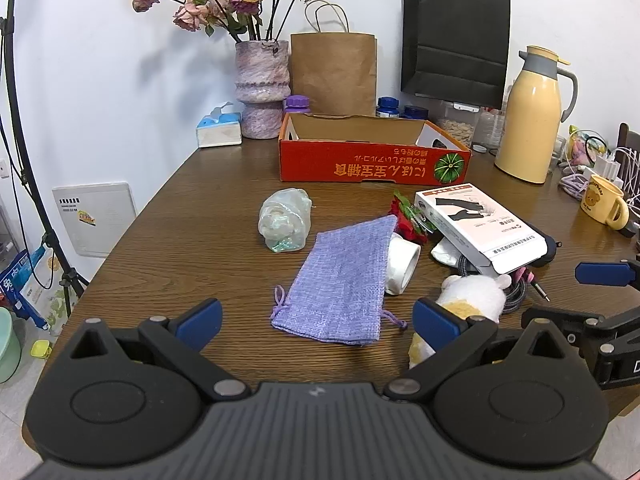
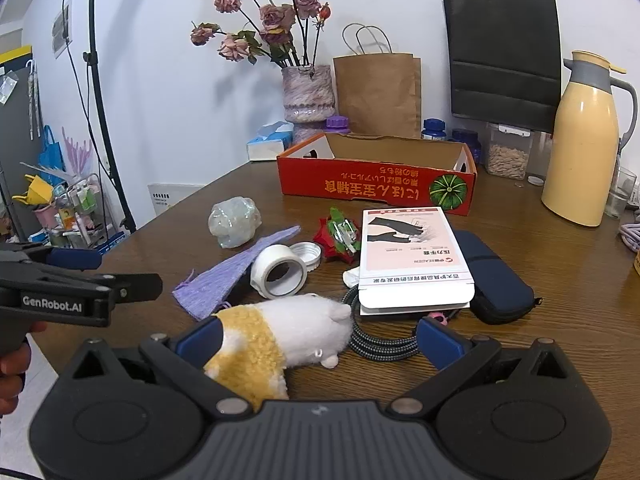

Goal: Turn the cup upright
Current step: 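Move the right gripper toward the white-and-yellow plush toy, then close the right gripper on the plush toy and lift it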

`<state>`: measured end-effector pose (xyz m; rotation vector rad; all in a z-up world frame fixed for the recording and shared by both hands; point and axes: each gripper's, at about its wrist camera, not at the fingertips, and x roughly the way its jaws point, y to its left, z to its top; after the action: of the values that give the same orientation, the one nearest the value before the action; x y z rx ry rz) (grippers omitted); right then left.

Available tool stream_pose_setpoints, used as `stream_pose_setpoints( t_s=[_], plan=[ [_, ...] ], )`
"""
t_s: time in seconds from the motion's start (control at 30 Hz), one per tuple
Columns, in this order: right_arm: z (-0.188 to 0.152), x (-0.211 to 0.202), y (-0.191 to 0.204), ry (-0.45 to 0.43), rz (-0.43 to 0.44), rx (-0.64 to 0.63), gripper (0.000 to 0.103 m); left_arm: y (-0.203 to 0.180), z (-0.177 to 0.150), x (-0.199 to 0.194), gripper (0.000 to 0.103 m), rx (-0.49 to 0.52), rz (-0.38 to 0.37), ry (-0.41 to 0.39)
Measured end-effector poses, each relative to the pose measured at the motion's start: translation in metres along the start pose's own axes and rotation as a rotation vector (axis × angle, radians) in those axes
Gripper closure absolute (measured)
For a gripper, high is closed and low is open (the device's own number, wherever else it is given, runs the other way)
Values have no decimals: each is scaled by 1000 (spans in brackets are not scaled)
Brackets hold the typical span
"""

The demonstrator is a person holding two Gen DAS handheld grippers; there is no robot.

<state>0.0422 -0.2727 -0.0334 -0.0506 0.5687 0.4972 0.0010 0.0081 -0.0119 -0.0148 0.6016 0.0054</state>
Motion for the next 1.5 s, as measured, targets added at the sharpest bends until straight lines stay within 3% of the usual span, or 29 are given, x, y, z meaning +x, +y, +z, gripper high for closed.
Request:
stream_pose_setpoints(
  t_s=[0.53, 1.03, 1.4, 1.5],
  plan=[
    [-1, 7, 7, 23, 11, -13, 0, 8, -2, 2, 0, -10, 8, 8],
    [-10, 39, 27, 125, 69, -60, 0, 20, -9, 7, 0, -37, 33, 29],
    [-17, 56, 33, 153, 121, -66, 27, 30, -12, 13, 0, -59, 38, 45],
    [-17, 57, 31, 146, 144, -58, 43, 31, -13, 14, 0, -61, 39, 48]
  ],
)
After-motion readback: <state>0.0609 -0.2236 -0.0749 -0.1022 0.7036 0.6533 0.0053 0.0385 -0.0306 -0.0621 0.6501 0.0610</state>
